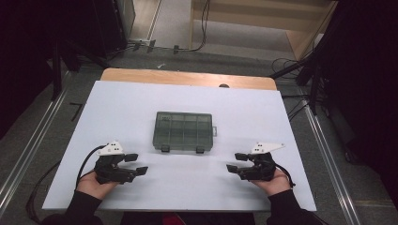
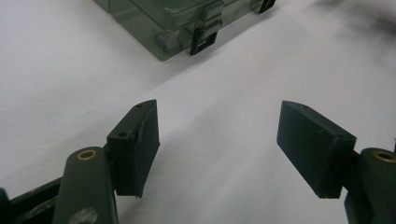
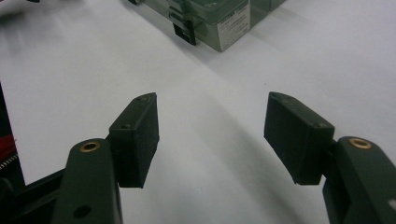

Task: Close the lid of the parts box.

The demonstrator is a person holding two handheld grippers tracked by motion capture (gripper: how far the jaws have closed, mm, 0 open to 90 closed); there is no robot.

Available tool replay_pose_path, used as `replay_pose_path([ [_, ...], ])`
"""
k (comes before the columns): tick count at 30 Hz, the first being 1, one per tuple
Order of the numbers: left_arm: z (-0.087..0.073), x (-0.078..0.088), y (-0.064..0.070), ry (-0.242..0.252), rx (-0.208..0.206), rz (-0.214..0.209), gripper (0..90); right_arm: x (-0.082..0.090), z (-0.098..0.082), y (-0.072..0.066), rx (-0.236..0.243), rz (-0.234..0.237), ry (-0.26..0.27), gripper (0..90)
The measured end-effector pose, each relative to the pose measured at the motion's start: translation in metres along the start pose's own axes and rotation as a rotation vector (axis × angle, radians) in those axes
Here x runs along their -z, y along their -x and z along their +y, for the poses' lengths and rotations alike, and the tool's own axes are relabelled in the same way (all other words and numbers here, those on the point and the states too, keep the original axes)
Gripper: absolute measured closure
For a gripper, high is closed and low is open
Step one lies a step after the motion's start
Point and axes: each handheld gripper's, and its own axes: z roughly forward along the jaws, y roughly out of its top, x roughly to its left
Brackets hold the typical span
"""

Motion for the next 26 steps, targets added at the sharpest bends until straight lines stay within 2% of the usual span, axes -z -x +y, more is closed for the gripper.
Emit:
replay_pose_path([
  [4, 0.0006, -0.0012, 0.0003, -0.005, -0.01, 0.002, 30.0, 0.0015, -0.0022, 0.0007, -0.005, -0.003, 0.007, 34.4],
  [22, 0.0001, -0.0039, -0.0009, -0.016, -0.006, -0.005, 30.0, -0.0023, -0.0024, -0.0003, 0.009, -0.007, -0.008, 34.4],
  [26, -0.0002, -0.0061, -0.0022, -0.034, 0.004, 0.028, 30.0, -0.0025, -0.0024, -0.0001, 0.007, -0.009, -0.008, 34.4],
])
